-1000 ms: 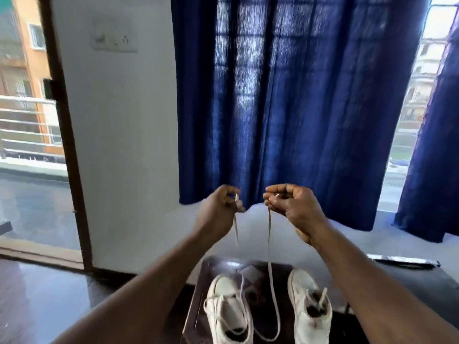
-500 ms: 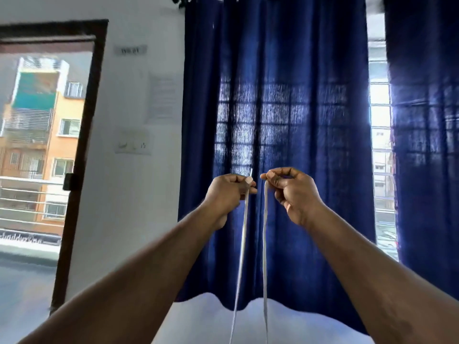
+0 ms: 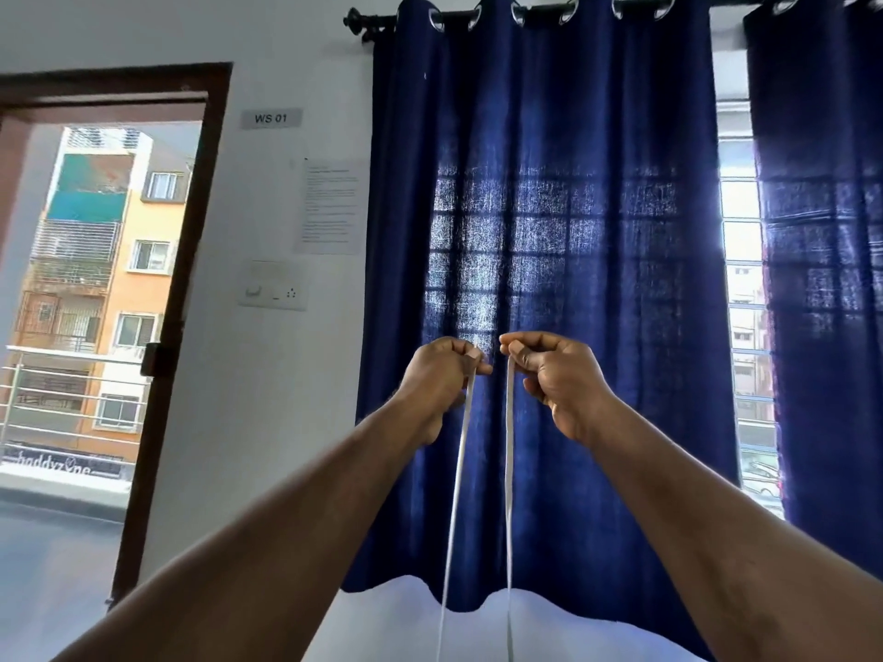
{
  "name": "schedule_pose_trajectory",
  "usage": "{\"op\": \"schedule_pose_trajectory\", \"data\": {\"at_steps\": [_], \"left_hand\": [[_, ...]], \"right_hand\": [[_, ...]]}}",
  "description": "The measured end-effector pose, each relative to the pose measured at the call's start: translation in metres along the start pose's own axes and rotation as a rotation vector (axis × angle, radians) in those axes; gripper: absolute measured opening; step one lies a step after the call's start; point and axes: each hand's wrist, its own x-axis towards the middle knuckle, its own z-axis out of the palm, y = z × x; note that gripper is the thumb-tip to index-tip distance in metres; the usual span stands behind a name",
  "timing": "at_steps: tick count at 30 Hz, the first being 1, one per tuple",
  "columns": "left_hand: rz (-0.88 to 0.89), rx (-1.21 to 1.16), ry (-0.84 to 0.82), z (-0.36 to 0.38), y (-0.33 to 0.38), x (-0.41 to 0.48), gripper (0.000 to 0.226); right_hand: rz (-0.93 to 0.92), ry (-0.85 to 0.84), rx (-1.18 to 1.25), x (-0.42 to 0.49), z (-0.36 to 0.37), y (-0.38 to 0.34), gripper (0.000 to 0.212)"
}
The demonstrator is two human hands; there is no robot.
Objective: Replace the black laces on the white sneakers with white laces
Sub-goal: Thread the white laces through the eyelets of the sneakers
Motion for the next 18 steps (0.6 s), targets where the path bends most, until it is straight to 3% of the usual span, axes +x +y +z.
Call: {"op": "schedule_pose_trajectory", "data": {"at_steps": [8, 11, 15, 18], "left_hand": [[0.045, -0.013, 0.120, -0.008, 0.011, 0.018, 0.015], [0.067, 0.083, 0.019, -0.002, 0.014, 0.019, 0.018], [0.130, 0.007, 0.196, -0.002, 0.030, 0.028, 0.019], [0.162, 0.006, 0.137, -0.002, 0.036, 0.032, 0.014]], "right_hand": [[-0.050, 0.061, -0.014, 0.006, 0.011, -0.001, 0.012], [-0.084, 0.088, -0.023, 0.009, 0.014, -0.001, 0.009], [-0.084, 0.132, -0.042, 0.012, 0.014, 0.000, 0.009], [-0.094, 0.149, -0.044, 0.012, 0.016, -0.002, 0.010]]}}
